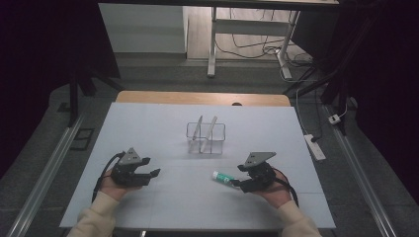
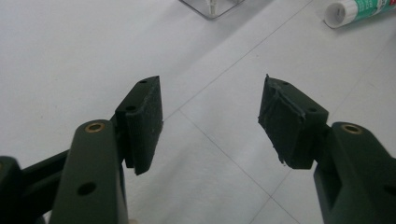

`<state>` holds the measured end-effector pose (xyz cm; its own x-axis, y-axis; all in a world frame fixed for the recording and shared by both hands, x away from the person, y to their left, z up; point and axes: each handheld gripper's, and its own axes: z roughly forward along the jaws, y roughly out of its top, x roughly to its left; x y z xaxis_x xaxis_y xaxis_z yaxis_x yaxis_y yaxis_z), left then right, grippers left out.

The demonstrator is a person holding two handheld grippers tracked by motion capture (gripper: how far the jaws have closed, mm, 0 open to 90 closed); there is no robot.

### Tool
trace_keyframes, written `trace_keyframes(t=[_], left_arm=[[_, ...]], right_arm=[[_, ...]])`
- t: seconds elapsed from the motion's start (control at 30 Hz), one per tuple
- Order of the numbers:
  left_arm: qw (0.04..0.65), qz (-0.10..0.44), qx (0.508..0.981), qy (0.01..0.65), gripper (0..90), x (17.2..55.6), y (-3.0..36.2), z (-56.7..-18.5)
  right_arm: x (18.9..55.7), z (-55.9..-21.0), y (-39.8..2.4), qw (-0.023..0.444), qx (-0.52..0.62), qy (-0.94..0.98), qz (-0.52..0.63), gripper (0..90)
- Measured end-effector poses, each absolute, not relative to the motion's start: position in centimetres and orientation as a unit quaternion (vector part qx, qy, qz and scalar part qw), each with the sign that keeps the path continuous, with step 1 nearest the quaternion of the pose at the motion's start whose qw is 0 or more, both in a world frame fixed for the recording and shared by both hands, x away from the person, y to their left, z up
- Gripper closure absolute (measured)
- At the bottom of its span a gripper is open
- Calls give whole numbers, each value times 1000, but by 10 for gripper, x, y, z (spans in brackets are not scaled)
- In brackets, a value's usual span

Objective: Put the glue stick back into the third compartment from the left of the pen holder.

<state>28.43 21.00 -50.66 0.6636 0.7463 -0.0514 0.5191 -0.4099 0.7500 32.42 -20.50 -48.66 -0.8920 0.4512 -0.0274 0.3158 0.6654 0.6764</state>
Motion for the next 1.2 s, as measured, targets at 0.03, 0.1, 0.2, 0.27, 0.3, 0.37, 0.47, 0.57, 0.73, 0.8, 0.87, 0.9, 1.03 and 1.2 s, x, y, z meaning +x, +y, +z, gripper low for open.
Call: trace_keyframes(t=[0.03, 0.1, 0.2, 0.27, 0.3, 0.37, 0.47, 0.57, 0.73, 0.8, 0.87, 0.9, 1.03, 1.2], left_arm=[[386, 147, 826, 383, 396, 284, 210, -507], [385, 147, 826, 383, 394, 284, 210, -507], [385, 146, 827, 383, 393, 284, 210, -507], [383, 147, 829, 381, 393, 285, 209, -507], [383, 147, 829, 381, 393, 285, 209, -507], [383, 147, 829, 380, 393, 284, 209, -507], [382, 147, 829, 381, 393, 285, 209, -507], [383, 146, 829, 381, 393, 285, 209, -507], [380, 146, 830, 381, 393, 285, 208, -508], [380, 145, 831, 381, 393, 285, 208, -508], [380, 145, 831, 380, 393, 285, 207, -508], [380, 145, 831, 379, 393, 284, 207, -508], [380, 146, 830, 380, 393, 284, 208, -508], [381, 147, 831, 379, 393, 284, 207, -507]], right_arm=[[324, -487, -204, 94, 210, 909, 348, 388], [324, -489, -203, 88, 211, 910, 347, 387], [324, -489, -201, 81, 210, 912, 342, 386], [325, -490, -201, 76, 210, 915, 337, 385], [326, -491, -200, 74, 210, 916, 334, 383], [326, -494, -198, 70, 209, 920, 323, 368], [328, -500, -194, 67, 214, 926, 304, 354], [332, -504, -192, 66, 217, 929, 293, 344], [337, -509, -189, 68, 219, 933, 276, 340], [336, -510, -187, 69, 223, 934, 270, 358], [335, -510, -186, 71, 218, 937, 264, 400], [335, -511, -186, 69, 216, 938, 263, 435], [336, -509, -187, 70, 217, 938, 261, 572], [335, -508, -187, 79, 209, 940, 258, 644]])
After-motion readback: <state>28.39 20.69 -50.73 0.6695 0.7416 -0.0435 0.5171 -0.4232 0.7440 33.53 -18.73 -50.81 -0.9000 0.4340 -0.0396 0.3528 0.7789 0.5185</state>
